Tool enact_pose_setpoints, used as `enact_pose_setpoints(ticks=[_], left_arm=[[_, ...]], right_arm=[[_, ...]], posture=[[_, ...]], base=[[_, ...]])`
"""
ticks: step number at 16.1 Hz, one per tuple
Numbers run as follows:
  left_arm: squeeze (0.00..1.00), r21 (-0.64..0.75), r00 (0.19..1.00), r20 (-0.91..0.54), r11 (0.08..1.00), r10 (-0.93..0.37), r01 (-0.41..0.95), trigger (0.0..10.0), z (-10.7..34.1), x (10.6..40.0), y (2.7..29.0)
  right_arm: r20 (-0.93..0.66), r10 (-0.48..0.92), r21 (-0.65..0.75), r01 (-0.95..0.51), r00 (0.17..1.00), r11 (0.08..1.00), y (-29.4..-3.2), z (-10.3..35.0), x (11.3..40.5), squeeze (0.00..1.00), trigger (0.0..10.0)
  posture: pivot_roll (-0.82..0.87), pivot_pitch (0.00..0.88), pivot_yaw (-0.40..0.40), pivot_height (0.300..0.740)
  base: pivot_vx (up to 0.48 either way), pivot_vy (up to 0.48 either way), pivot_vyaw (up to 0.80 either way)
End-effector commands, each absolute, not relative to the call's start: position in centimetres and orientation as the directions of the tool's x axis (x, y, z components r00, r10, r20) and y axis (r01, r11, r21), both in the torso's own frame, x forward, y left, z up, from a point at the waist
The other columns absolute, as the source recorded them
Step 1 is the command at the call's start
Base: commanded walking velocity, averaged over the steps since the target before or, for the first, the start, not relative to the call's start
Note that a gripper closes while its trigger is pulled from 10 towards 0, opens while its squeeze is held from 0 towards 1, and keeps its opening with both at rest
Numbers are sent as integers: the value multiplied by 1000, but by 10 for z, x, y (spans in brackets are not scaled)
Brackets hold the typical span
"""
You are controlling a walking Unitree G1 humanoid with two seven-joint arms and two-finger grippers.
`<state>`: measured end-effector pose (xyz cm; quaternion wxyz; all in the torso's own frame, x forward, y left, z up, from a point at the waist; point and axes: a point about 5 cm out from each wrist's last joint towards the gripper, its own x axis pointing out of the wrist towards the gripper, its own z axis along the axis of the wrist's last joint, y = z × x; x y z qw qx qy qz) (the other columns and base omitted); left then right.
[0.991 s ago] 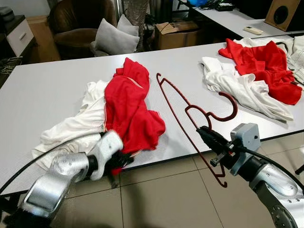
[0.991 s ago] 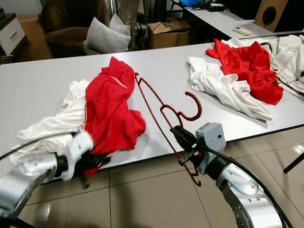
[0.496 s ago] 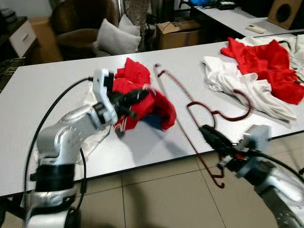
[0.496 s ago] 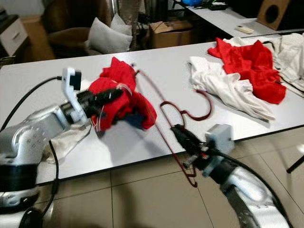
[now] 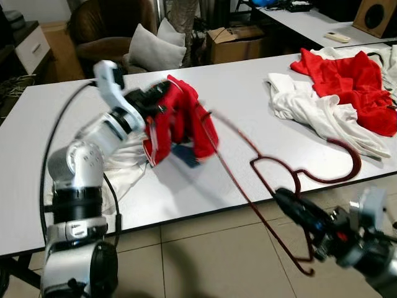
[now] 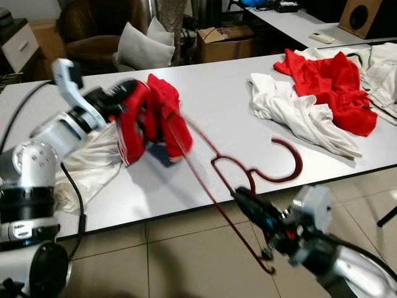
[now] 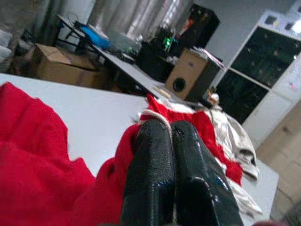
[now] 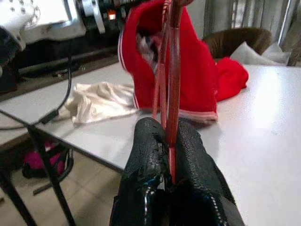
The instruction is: Hang hanger
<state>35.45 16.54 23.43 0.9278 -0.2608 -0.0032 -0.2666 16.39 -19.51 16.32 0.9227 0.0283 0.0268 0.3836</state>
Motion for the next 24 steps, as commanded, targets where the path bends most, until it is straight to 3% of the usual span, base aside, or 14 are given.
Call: enact_pose_setpoints(ticks=[1, 5, 7, 13, 18, 23, 24], left_arm=[[0, -469, 871, 162, 741, -463, 481, 0, 242, 357, 172], [0, -450, 829, 170, 706, -533, 547, 0, 245, 351, 163], [0, -415, 756, 113, 660, -645, 626, 0, 238, 337, 144], [0, -391, 773, 70, 695, -631, 603, 0, 235, 339, 138], [0, -411, 615, -73, 586, -785, 699, 0, 217, 313, 123], [0, -428, 592, -42, 550, -805, 717, 0, 222, 302, 123], [0, -429, 634, -12, 576, -774, 695, 0, 226, 306, 128]], right_arm=[[-37, 711, 51, -710, 702, 703, -197, 167, 163, 0, 10000], [-53, 674, 47, -672, 737, 739, -199, 163, 172, 0, 10000], [-21, 717, 87, -713, 697, 696, -187, 161, 183, 0, 10000], [-30, 767, 119, -760, 640, 639, -182, 158, 179, 0, 10000], [69, 655, 113, -658, 752, 744, -184, 164, 209, 0, 10000], [81, 590, 137, -595, 804, 792, -183, 158, 231, 0, 10000], [106, 556, 153, -566, 824, 810, -185, 160, 239, 0, 10000]], posture=[[-171, 0, 86, 740], [-169, 0, 85, 740], [-153, 0, 75, 740], [-152, 0, 71, 740], [-141, 0, 71, 740], [-122, 0, 57, 740], [-115, 0, 53, 740]], base=[[0, 0, 0], [0, 0, 0], [0, 0, 0], [0, 0, 0], [0, 0, 0], [0, 0, 0], [0, 0, 0]])
